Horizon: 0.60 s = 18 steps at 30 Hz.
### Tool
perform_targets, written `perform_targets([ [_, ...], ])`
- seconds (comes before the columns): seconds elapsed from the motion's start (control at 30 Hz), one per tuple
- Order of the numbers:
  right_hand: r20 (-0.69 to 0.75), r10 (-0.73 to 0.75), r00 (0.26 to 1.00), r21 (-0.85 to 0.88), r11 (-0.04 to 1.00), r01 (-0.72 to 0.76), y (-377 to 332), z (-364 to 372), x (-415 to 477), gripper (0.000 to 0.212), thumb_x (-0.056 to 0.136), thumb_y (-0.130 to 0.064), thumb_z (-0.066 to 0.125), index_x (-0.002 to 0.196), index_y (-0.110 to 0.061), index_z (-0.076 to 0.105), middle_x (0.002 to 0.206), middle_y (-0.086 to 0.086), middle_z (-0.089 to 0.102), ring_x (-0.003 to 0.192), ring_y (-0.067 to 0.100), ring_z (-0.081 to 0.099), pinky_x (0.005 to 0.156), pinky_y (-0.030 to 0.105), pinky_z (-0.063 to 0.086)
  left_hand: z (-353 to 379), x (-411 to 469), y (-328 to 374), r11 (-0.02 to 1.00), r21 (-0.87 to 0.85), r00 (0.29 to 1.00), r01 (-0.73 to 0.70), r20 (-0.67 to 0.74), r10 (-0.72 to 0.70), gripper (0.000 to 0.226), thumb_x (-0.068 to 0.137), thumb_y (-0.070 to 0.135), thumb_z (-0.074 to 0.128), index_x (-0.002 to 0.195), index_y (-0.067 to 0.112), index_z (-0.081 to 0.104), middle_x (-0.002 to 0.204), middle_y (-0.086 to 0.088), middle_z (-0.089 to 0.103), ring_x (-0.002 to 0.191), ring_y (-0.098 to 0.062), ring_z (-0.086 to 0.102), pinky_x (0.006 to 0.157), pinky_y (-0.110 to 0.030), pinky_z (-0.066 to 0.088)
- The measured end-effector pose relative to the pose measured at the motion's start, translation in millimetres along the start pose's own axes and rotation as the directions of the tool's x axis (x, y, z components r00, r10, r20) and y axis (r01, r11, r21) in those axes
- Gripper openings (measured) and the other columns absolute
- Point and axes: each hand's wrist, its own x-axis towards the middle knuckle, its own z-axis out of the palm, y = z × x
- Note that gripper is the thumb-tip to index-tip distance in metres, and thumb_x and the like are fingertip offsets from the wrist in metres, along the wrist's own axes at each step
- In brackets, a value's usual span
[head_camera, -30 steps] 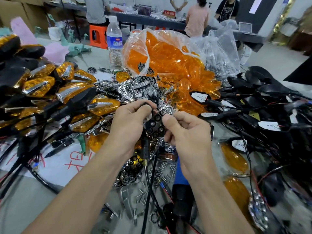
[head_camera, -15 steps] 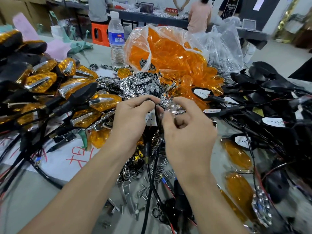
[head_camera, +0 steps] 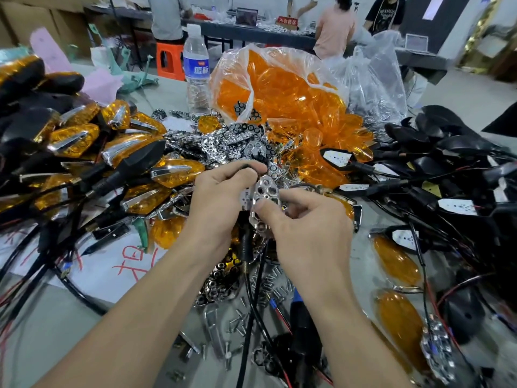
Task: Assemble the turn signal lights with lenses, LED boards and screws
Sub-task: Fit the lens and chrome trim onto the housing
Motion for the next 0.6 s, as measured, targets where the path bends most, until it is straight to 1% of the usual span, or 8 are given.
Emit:
perform_targets([
  [0.03,-0.004,-0.005,1.0,0.025,1.0,0.005,-0.1,-0.2,0.4,0.019,0.077,-0.044,0.084,0.092,-0.035,0.076,0.063,-0.004,0.064,0.056,0.016,0.054,0.057,0.038,0.051,-0.7,0.0,0.4,1.0,-0.004,1.0,0.006,0.0,-0.006,0.029,0.097,0.008,0.061,0.081,0.022,0.081,0.077,0.005,0.074,0.069,-0.009,0.064,0.062,-0.029,0.051],
  [0.1,0.026,0.077,0.997,0.235,0.969,-0.081,0.3,-2.8,5.6,0.01,0.081,-0.028,0.087,0.081,-0.035,0.08,0.068,-0.01,0.073,0.056,0.011,0.061,0.06,0.035,0.056,-0.9,-1.3,0.4,1.0,0.008,1.0,0.017,-0.003,-0.017,0.028,0.098,0.009,0.062,0.082,0.021,0.081,0.077,0.001,0.075,0.066,-0.013,0.063,0.063,-0.033,0.052],
  [0.17,0.139,0.157,0.978,0.487,0.849,-0.206,1.3,-9.5,11.3,0.02,0.084,-0.012,0.084,0.087,-0.031,0.082,0.069,-0.003,0.074,0.052,0.01,0.058,0.051,0.025,0.048,-0.1,-2.6,0.2,1.0,0.015,1.0,0.024,-0.017,-0.024,0.031,0.099,0.01,0.062,0.081,0.024,0.082,0.08,-0.003,0.077,0.067,-0.015,0.065,0.064,-0.036,0.056],
  [0.23,0.262,0.129,0.956,0.59,0.763,-0.264,1.7,-12.4,12.7,0.022,0.088,-0.001,0.078,0.099,-0.02,0.081,0.068,0.003,0.073,0.049,0.012,0.056,0.044,0.02,0.043,-0.3,-3.0,2.1,0.999,-0.005,0.999,0.038,-0.01,-0.038,0.035,0.099,0.008,0.062,0.078,0.027,0.082,0.078,-0.002,0.077,0.065,-0.012,0.064,0.059,-0.029,0.056],
  [0.37,0.335,0.034,0.941,0.565,0.792,-0.23,-0.5,-7.2,8.9,0.042,0.09,0.008,0.073,0.084,-0.032,0.084,0.07,0.009,0.075,0.049,0.015,0.06,0.045,0.022,0.048,-3.5,-2.0,8.7,0.987,-0.075,0.989,0.14,0.064,-0.136,0.019,0.097,0.014,0.067,0.089,0.018,0.084,0.077,-0.007,0.075,0.062,-0.016,0.064,0.051,-0.025,0.05],
  [0.47,0.344,0.029,0.939,0.613,0.75,-0.248,-1.2,-6.8,8.8,0.033,0.09,0.008,0.072,0.093,-0.023,0.084,0.071,0.011,0.075,0.05,0.017,0.061,0.046,0.023,0.05,-6.4,-1.0,12.3,0.969,-0.14,0.976,0.203,0.11,-0.188,0.021,0.097,0.014,0.064,0.094,0.015,0.084,0.082,-0.009,0.077,0.064,-0.016,0.067,0.05,-0.024,0.051],
  [0.5,0.336,0.025,0.942,0.607,0.759,-0.237,0.0,-7.0,8.9,0.03,0.09,0.007,0.073,0.099,-0.019,0.083,0.072,0.012,0.075,0.051,0.018,0.061,0.047,0.023,0.05,-7.4,-0.5,12.7,0.965,-0.147,0.973,0.216,0.116,-0.2,0.022,0.098,0.013,0.063,0.094,0.014,0.084,0.086,-0.011,0.078,0.069,-0.019,0.069,0.054,-0.026,0.054],
  [0.6,0.255,0.015,0.967,0.425,0.896,-0.126,-0.8,-6.3,5.2,0.028,0.086,-0.001,0.079,0.095,-0.027,0.083,0.071,0.001,0.077,0.054,0.01,0.065,0.052,0.022,0.05,-6.6,0.5,11.2,0.971,-0.097,0.972,0.22,0.108,-0.21,0.02,0.096,0.011,0.065,0.092,0.016,0.085,0.101,-0.015,0.08,0.095,-0.031,0.075,0.085,-0.045,0.06],
])
